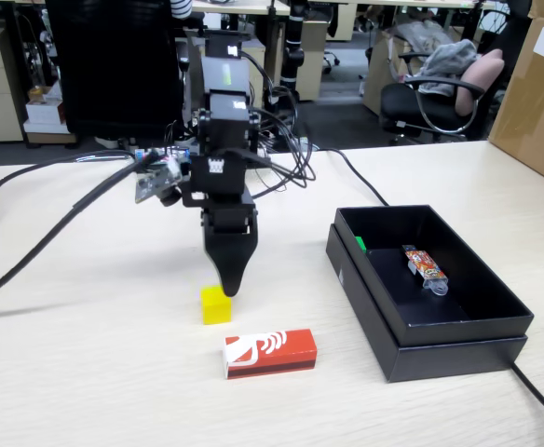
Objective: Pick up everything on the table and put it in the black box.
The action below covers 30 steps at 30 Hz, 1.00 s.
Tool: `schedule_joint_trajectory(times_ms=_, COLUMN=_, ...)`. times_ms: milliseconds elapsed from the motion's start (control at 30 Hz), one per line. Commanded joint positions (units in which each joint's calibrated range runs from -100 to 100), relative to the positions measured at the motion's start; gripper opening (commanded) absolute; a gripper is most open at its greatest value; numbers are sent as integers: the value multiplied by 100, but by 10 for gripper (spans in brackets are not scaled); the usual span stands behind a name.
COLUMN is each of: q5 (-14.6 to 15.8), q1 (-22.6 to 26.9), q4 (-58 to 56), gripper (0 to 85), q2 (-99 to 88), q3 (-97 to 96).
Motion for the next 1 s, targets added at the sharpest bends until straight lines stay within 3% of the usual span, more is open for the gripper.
schedule_joint_trajectory(times_ms=0, q5=-20, q1=-29, q4=246, gripper=372, q2=70, q3=275)
schedule_joint_trajectory(times_ms=600, q5=-122, q1=-68, q4=695, gripper=366, q2=920, q3=638)
schedule_joint_trajectory(times_ms=633, q5=-127, q1=-68, q4=695, gripper=352, q2=931, q3=638)
schedule_joint_trajectory(times_ms=800, q5=-156, q1=-73, q4=755, gripper=116, q2=954, q3=647)
schedule_joint_trajectory(times_ms=867, q5=-156, q1=-73, q4=755, gripper=66, q2=954, q3=665)
schedule_joint_trajectory(times_ms=967, q5=-156, q1=-78, q4=755, gripper=65, q2=954, q3=665)
